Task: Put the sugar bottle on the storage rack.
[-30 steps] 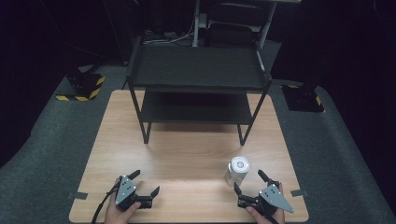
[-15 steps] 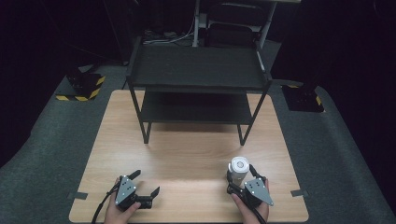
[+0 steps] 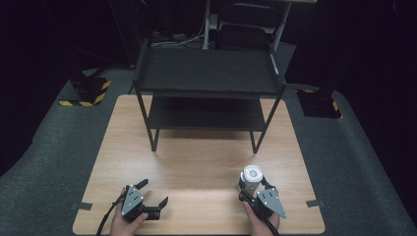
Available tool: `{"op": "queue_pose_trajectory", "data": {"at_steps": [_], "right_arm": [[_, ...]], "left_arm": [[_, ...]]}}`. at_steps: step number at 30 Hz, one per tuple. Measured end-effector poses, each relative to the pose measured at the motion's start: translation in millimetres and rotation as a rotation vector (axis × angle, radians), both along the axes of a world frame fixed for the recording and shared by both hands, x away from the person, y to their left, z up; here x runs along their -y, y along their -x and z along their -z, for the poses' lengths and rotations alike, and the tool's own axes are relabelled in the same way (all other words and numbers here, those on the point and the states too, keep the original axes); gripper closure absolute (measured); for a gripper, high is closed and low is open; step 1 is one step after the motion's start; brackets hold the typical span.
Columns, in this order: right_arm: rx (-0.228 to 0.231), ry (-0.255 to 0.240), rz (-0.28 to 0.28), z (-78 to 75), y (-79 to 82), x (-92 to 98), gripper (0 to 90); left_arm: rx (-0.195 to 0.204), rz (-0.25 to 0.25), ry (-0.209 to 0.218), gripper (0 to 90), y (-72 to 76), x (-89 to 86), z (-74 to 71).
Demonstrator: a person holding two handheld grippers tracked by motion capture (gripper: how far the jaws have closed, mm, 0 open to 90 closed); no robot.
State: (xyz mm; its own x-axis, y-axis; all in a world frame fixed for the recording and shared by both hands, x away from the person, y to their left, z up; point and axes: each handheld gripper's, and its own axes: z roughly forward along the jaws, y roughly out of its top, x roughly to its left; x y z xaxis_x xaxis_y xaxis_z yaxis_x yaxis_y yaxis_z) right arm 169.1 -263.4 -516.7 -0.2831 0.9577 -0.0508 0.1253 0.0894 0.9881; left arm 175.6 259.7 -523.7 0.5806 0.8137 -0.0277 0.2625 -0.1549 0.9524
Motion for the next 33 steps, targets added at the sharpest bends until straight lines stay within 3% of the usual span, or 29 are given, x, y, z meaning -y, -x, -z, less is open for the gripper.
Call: {"op": "queue_pose_trajectory", "data": {"at_steps": [18, 33], "right_arm": [[-0.045, 0.025, -0.072, -15.8, -12.6, 15.4, 30.6], [-0.017, 0.014, -0.151, -54.5, -35.5, 14.7, 30.6]], "left_arm": [[-0.004, -0.002, 0.001, 0.6, -0.2, 0.1, -0.3], [-0.014, -0.008, -0.005, 0.6, -0.9, 1.6, -2.0]]}}
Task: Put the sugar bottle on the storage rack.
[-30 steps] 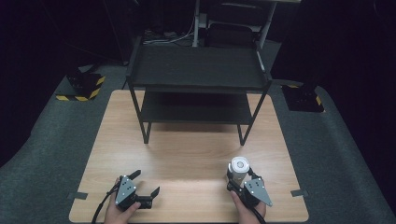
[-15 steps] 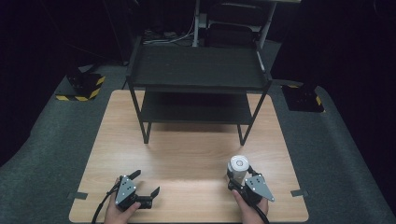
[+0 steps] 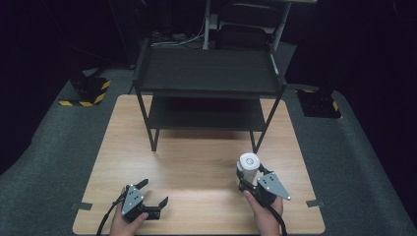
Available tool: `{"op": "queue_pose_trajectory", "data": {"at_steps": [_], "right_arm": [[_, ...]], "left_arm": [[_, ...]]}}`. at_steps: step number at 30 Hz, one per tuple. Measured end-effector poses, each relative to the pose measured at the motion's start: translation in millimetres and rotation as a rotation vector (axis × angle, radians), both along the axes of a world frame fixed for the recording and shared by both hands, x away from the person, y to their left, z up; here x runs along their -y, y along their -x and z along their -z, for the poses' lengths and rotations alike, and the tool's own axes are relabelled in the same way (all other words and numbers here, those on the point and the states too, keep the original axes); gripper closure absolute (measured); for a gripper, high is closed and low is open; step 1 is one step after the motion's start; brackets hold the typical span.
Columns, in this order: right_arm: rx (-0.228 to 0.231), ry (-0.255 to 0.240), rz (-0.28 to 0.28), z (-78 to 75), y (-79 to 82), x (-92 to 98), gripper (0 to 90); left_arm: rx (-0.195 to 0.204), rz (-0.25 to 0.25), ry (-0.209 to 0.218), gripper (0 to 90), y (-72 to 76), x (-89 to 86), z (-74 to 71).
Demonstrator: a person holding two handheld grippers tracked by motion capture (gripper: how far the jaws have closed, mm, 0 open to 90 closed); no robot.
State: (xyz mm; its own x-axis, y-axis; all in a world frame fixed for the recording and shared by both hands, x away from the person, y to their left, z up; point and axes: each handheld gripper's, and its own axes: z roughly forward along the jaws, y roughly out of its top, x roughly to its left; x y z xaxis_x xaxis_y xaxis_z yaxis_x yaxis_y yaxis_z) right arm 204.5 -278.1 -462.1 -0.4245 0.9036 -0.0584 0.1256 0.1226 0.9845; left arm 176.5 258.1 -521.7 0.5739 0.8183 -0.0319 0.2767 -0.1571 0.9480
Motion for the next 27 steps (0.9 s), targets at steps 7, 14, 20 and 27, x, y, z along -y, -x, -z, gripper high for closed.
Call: {"op": "queue_pose_trajectory", "data": {"at_steps": [7, 14, 20, 27], "right_arm": [[0.013, -0.017, -0.03, -23.7, -12.7, -5.0, 30.6], [0.013, -0.043, -0.048, -51.4, -28.8, -9.8, 30.6], [0.037, -0.037, -0.054, -75.3, -42.9, -16.3, 30.6], [0.035, -0.067, -0.055, -97.1, -58.9, -21.9, 30.6]], "left_arm": [[-0.008, -0.005, -0.002, 0.6, -0.5, 1.1, -1.0], [-0.007, -0.004, -0.008, 0.6, -0.5, 1.5, -1.5], [-0.007, -0.002, -0.007, 0.6, -0.8, 1.1, -1.5], [-0.007, 0.002, -0.006, 0.6, -1.2, 0.4, -1.4]]}}
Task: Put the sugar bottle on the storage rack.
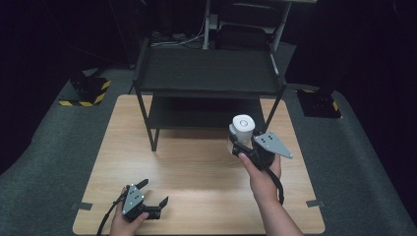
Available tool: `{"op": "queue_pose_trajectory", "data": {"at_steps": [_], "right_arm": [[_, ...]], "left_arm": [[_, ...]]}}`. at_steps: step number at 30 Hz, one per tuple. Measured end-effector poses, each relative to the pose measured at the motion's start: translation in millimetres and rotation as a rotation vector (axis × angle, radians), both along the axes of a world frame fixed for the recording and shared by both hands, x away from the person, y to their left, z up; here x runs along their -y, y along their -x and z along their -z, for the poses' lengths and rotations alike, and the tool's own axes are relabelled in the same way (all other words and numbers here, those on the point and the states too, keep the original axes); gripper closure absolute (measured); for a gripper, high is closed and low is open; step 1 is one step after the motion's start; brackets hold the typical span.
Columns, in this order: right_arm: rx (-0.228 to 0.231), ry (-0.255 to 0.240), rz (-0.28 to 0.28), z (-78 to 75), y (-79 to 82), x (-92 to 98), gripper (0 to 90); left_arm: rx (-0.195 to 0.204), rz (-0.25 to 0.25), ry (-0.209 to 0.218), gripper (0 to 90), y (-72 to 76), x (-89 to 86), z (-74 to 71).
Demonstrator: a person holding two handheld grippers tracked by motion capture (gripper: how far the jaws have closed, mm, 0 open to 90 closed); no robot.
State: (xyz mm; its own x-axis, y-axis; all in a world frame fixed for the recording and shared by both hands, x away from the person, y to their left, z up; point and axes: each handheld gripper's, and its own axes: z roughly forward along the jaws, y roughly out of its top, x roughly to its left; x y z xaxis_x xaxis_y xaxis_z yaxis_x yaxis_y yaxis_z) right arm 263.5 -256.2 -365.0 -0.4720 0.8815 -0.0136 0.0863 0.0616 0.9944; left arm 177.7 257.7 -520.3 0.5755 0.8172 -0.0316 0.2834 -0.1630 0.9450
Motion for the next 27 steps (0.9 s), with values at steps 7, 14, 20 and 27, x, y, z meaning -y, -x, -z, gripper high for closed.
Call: {"op": "queue_pose_trajectory", "data": {"at_steps": [7, 14, 20, 27], "right_arm": [[0.001, 0.009, 0.009, -10.6, -16.6, -7.1, 30.6], [-0.002, 0.014, 0.018, -16.2, -31.4, -13.1, 30.5], [-0.016, 0.003, 0.034, -20.6, -46.3, -19.0, 30.6], [-0.017, 0.009, 0.045, -22.3, -60.3, -29.4, 30.6]], "left_arm": [[-0.001, 0.005, 0.0, 0.6, -0.5, -0.9, -0.1], [-0.003, 0.009, 0.001, 0.6, -1.0, -1.5, -0.3], [-0.003, 0.012, 0.003, 0.6, -1.3, -2.2, -0.1], [-0.005, 0.016, 0.008, 0.6, -1.9, -3.1, 0.1]]}}
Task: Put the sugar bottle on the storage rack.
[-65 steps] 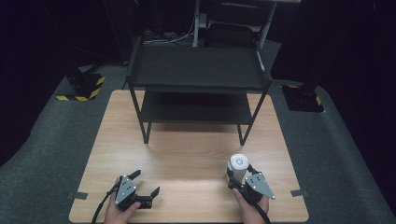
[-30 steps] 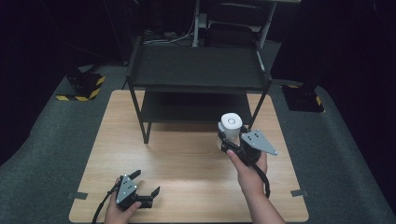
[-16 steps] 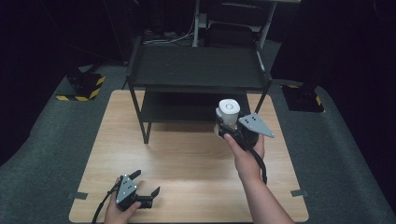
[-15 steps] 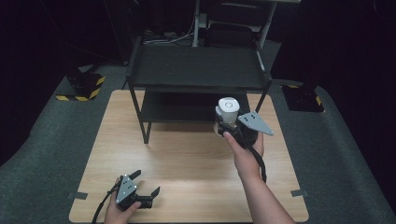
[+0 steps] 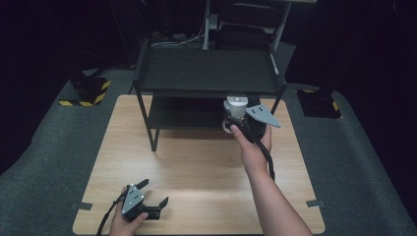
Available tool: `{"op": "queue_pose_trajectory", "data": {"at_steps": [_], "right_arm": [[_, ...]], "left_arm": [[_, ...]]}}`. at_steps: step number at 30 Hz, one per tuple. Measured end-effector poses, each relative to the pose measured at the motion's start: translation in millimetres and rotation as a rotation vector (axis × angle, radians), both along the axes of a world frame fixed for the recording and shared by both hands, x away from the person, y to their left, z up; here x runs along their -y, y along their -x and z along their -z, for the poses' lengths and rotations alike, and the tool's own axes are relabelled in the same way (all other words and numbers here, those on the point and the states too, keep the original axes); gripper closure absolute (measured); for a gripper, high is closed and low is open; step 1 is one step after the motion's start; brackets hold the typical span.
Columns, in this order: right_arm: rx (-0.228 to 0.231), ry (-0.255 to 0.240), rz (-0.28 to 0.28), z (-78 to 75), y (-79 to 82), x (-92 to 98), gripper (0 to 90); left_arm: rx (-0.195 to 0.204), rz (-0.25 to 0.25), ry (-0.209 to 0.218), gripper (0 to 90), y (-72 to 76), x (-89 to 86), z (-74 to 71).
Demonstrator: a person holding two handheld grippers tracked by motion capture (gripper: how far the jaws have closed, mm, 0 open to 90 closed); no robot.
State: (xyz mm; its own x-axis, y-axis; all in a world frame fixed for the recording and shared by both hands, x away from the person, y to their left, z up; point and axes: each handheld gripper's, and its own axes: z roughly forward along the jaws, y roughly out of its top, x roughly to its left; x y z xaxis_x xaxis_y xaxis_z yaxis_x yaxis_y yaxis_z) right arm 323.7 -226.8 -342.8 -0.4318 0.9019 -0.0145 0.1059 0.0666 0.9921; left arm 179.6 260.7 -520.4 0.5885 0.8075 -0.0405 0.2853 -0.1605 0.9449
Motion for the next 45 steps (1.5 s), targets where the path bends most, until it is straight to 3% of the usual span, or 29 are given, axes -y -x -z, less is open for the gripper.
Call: {"op": "queue_pose_trajectory", "data": {"at_steps": [9, 19, 23, 39, 45], "right_arm": [[0.023, 0.003, 0.017, 6.4, -21.1, -9.3, 30.5], [0.063, 0.004, 0.04, 15.4, -32.2, -19.4, 30.5], [0.077, 0.008, 0.047, 19.5, -35.0, -23.2, 30.6], [0.055, 0.011, 0.069, 29.0, -43.6, -26.4, 30.5], [0.078, 0.011, 0.055, 35.2, -43.3, -22.7, 30.2]], "left_arm": [[0.0, 0.005, 0.003, 0.6, -0.4, -1.0, 0.2], [-0.004, 0.01, 0.006, 0.6, -1.2, -2.0, 0.1], [-0.004, 0.011, 0.007, 0.6, -1.4, -2.3, 0.1], [-0.003, 0.014, 0.01, 0.6, -1.6, -2.9, 0.5], [-0.003, 0.014, 0.009, 0.6, -1.6, -2.8, 0.5]]}}
